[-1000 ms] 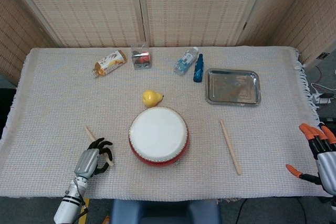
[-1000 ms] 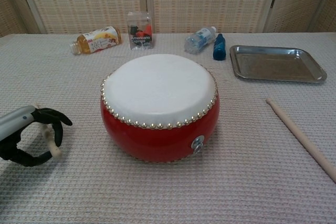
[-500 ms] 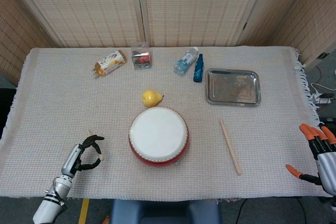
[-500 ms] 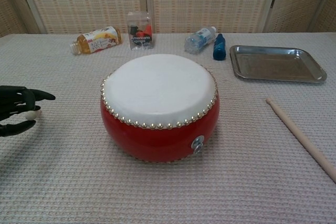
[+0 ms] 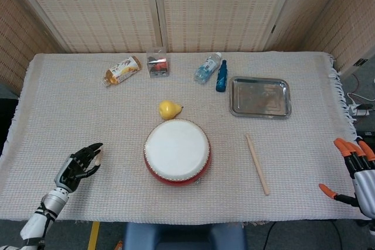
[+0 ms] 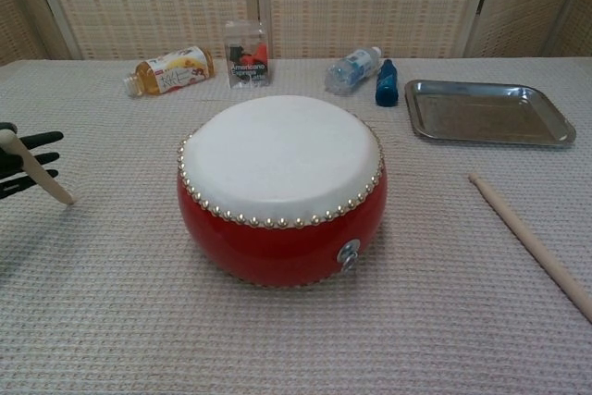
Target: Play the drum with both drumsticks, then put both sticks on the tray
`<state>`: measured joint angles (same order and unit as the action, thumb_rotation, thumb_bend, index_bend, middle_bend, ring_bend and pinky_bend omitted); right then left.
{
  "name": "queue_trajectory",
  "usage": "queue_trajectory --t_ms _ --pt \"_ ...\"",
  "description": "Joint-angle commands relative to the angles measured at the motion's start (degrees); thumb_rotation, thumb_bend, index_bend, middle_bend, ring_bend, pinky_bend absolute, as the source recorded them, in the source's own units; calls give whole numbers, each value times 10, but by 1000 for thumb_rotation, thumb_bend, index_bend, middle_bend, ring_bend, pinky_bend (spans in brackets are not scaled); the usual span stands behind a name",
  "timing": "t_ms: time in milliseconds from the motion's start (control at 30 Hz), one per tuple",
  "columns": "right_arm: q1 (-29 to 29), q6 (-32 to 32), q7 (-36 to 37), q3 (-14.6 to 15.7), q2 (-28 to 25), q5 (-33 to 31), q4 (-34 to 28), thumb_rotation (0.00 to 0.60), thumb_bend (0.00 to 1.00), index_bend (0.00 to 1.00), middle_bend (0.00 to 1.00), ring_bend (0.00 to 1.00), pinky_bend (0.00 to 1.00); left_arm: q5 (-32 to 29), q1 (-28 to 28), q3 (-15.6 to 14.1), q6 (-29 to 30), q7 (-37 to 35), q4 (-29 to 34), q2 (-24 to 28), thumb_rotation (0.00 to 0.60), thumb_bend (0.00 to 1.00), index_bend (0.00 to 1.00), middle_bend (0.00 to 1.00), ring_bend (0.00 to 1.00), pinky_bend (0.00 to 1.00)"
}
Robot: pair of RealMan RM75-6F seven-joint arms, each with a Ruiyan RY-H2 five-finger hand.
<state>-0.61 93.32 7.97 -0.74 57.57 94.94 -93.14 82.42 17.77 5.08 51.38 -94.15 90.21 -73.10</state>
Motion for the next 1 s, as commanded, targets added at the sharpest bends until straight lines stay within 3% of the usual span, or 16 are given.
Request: queue_trajectory --t_ms 33,200,400,700,767,867,1000 --pt "0 0 0 0 0 0 0 502 142 2 74 0 24 62 16 -18 -13 -155 -49 14 600 350 551 235 98 155" --pt "0 -1 0 0 0 -1 0 502 142 2 74 0 24 126 29 -51 28 -345 -91 16 600 350 548 234 98 182" --pt "1 -2 -2 1 1 0 -1 502 142 2 74 0 24 232 51 -130 128 -569 -206 -12 600 350 513 211 97 199" --pt "2 -4 -4 1 0 0 -3 501 142 2 74 0 24 247 67 -184 241 -780 -332 -74 600 354 499 194 97 222" --pt "1 -4 -5 1 0 0 -4 502 142 2 74 0 25 248 73 -195 241 -794 -352 -81 600 357 499 193 97 247" --pt "1 -5 -5 2 0 -1 -4 502 142 2 74 0 24 236 84 -203 213 -748 -362 -85 600 357 472 187 87 239" --pt "1 -5 -5 2 1 -2 -4 502 142 2 74 0 24 203 84 -197 196 -678 -337 -74 600 359 323 132 23 169"
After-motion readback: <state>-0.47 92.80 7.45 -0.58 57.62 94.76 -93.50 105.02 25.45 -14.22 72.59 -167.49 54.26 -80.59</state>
